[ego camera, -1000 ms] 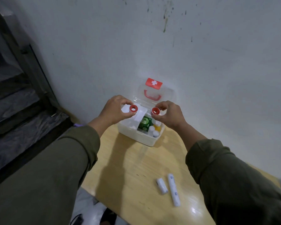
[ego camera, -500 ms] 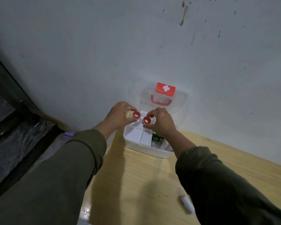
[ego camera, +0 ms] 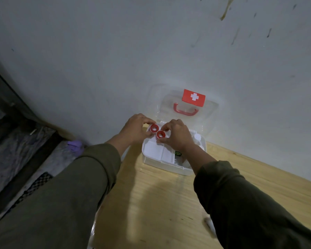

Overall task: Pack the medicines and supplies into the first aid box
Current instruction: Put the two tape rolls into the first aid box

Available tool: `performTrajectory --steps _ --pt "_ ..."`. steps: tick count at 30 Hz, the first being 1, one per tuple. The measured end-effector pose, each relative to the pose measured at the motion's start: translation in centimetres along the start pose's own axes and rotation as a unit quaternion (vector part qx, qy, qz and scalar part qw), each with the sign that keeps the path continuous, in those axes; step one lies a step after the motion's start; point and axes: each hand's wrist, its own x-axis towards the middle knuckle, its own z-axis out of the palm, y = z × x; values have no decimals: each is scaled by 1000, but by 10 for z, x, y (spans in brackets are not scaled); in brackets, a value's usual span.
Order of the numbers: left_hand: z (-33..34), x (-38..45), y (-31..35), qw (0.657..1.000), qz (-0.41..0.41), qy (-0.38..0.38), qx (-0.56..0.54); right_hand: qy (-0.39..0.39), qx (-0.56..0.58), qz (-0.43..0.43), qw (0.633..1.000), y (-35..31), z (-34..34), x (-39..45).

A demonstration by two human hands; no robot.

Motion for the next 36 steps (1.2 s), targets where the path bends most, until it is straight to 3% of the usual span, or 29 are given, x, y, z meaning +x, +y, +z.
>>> performTrajectory --steps 10,20,26,31,36 --pt "0 -6 -4 999 -6 7 -31 -11 -14 32 999 1 2 -6" --pt "5 -19 26 994 55 96 -24 119 37 9 992 30 -42 -52" --pt "29 -40 66 987 97 119 -43 152 59 26 986 80 -62 -94" --pt "60 -72 94 982 104 143 -60 119 67 55 989 120 -62 -138" --pt "99 -117 118 982 79 166 -51 35 72 84 993 154 -49 -192"
